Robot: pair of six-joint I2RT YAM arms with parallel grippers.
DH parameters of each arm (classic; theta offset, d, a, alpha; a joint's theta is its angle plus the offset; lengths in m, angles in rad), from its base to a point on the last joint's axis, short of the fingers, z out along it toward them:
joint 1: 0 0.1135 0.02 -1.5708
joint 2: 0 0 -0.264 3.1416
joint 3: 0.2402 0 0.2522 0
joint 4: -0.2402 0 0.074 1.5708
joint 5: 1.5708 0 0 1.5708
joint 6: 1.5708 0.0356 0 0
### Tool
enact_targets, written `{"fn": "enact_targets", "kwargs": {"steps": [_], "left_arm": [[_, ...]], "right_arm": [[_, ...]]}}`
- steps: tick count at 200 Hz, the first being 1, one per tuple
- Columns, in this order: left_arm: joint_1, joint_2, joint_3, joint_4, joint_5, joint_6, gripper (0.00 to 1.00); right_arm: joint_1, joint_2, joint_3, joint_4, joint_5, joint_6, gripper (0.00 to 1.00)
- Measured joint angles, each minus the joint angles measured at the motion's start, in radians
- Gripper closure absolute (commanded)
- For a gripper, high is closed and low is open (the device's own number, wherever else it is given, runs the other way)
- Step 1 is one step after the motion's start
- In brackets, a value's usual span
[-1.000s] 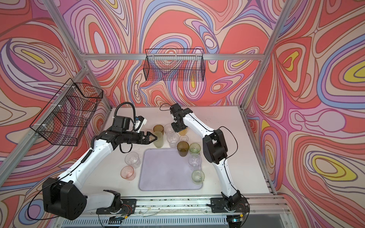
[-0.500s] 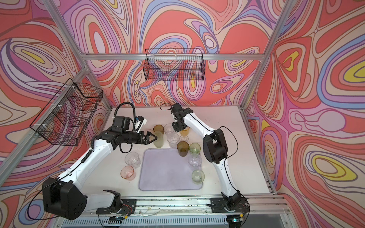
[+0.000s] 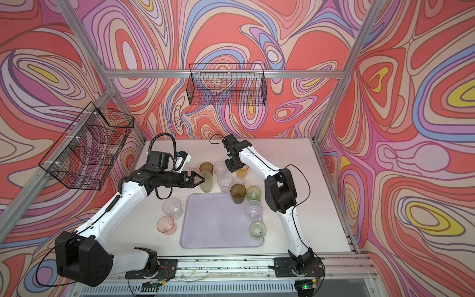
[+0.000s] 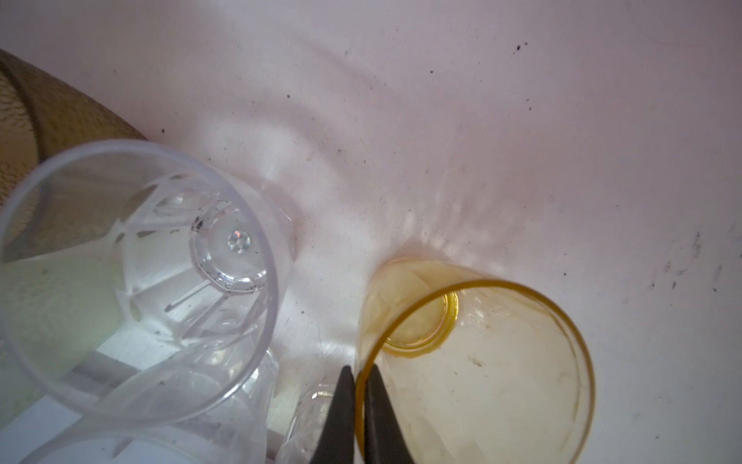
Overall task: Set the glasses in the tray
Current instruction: 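Lower the right gripper onto the amber yellow cup rim and close, then lift the amber yellow cup off the table with the right gripper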
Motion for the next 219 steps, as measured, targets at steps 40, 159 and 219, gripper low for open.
{"fn": "enact_targets", "kwargs": {"steps": [40,159,219], "left_arm": [[0.0,0.0,0.0,0.0,0.0,0.0,0.04],[0.0,0.0,0.0,0.0,0.001,-0.002,0.04],[0.0,0.0,0.0,0.012,0.001,-0.011,0.04]], "right_arm": [[0.0,-0.034,0.018,-0.054,0.013,0.013,1.0],[-0.001,-0.146,0.082,-0.203,0.037,0.045,1.0],[0.005,-0.216,0.094,-0.291,0.026,0.071,1.0]]}}
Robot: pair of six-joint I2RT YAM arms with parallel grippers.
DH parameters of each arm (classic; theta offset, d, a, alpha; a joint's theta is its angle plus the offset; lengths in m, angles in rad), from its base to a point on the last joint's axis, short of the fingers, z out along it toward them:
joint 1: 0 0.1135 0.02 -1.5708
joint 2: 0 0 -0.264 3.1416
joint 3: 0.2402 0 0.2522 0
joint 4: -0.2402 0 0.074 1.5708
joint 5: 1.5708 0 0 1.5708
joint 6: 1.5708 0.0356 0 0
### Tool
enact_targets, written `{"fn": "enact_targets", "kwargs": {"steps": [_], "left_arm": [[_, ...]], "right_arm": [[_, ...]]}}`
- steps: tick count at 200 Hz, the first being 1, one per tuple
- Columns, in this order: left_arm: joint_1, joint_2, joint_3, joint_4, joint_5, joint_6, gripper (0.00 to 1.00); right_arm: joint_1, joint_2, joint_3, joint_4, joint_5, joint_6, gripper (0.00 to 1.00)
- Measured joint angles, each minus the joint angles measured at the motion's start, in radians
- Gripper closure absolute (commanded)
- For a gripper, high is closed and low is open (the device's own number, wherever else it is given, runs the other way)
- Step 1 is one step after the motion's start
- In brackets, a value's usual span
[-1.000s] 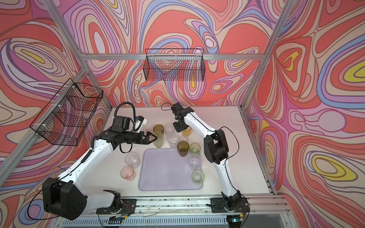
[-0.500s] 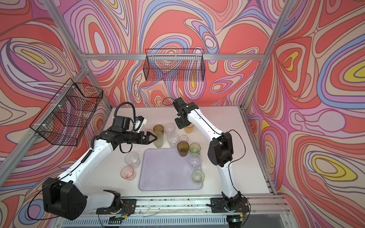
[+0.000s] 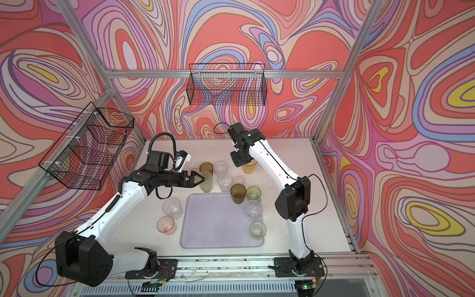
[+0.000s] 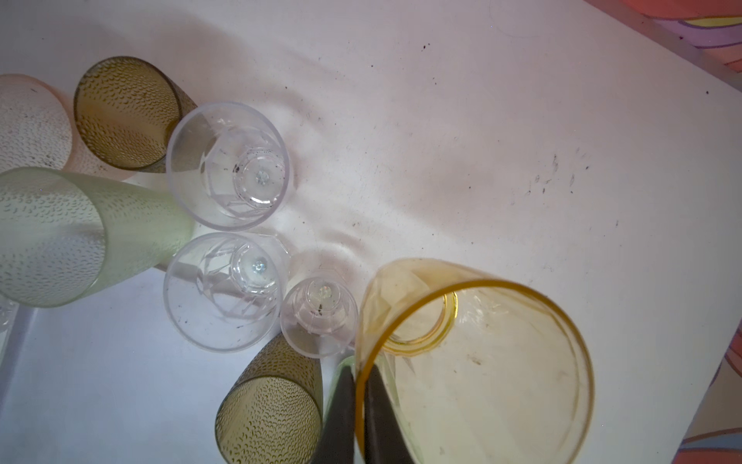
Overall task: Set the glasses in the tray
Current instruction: 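Lift the amber yellow cup off the table with the right gripper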
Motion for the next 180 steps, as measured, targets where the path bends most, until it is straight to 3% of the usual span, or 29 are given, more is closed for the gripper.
{"fn": "enact_targets", "kwargs": {"steps": [180], "left_arm": [[0.0,0.0,0.0,0.002,0.0,0.0,0.04]], "right_arm": [[0.237,-0.213,-0.131,-0.13,0.031,0.137,1.0]]}}
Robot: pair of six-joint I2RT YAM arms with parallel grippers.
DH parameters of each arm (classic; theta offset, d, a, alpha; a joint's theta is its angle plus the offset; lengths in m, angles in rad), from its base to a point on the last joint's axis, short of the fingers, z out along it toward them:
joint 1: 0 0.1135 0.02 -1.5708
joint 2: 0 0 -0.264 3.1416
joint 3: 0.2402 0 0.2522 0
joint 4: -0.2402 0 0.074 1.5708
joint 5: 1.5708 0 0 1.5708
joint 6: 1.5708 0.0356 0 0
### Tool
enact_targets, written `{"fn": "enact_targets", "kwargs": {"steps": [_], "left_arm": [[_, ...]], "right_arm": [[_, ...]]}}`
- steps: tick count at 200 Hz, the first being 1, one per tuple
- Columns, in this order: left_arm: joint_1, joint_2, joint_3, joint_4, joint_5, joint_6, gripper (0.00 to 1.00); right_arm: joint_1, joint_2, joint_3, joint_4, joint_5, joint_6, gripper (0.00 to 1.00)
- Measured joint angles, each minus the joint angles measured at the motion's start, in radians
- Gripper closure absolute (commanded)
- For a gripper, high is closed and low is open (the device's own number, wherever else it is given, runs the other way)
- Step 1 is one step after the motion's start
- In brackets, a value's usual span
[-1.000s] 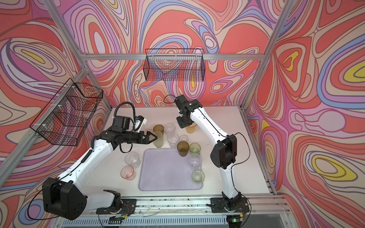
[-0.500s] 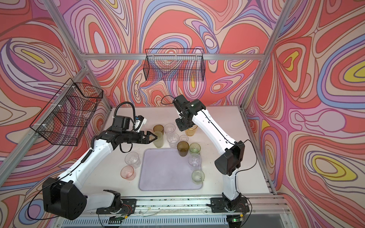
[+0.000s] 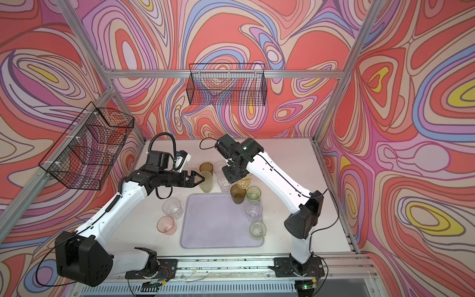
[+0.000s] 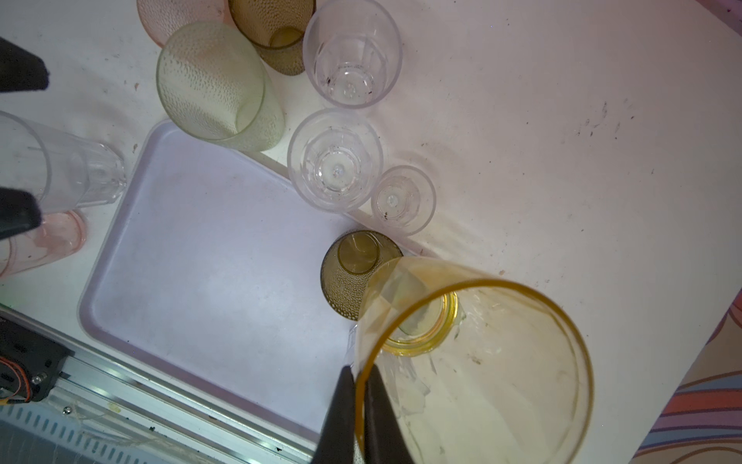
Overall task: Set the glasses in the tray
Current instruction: 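Lift the amber yellow cup off the table with the right gripper, then carry the amber yellow cup toward the tray and lower it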
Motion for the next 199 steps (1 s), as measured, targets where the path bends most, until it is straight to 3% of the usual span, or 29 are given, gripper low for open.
{"fn": "enact_targets", "kwargs": {"steps": [118,199], "left_arm": [[0.0,0.0,0.0,0.0,0.0,0.0,0.04],[0.0,0.0,0.0,0.0,-0.001,0.0,0.04]], "right_arm": [[0.191,-0.031,-0.105,-0.012,0.023,0.152,1.0],[0.257,-0.079,-0.246,0.068,0.017,0.178,1.0]]}}
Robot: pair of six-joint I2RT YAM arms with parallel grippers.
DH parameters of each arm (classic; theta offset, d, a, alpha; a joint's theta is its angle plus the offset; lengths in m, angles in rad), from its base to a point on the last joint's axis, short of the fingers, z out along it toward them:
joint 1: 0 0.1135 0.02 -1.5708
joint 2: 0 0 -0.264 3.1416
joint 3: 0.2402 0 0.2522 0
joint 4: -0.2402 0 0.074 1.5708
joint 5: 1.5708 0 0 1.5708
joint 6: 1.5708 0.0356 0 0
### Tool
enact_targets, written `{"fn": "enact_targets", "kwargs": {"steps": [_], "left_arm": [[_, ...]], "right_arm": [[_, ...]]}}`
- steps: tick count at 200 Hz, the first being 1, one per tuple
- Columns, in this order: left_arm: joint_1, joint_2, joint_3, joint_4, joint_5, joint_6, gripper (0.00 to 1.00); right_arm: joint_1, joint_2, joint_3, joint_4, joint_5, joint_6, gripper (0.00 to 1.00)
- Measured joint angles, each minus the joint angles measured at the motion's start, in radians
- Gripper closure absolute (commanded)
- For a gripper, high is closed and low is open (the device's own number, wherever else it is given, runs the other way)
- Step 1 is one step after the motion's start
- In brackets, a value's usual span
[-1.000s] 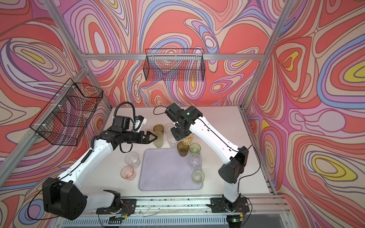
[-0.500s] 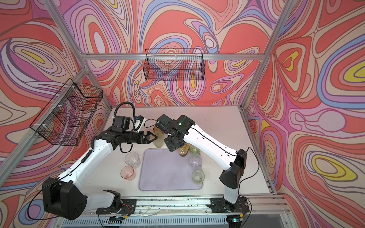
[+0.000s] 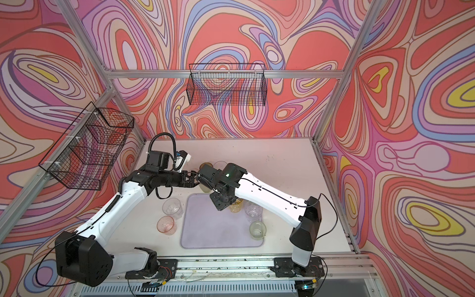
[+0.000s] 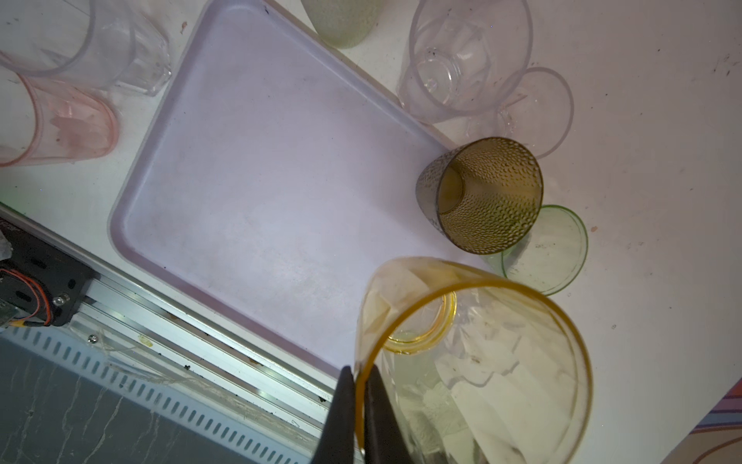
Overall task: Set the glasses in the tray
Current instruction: 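Carry the amber yellow cup toward the tray and lower it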
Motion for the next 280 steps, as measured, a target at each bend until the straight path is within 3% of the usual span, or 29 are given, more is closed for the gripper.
{"fn": "enact_targets", "kwargs": {"steps": [134,280], "left_arm": [[0.0,0.0,0.0,0.0,-0.004,0.0,0.04],[0.0,0.0,0.0,0.0,-0.004,0.0,0.04]], "right_arm": [[0.01,-0.034,-0.232,0.203,-0.03,-0.007,1.0],[0.012,-0.034,-0.339,0.314,-0.008,-0.046,1.0]]}}
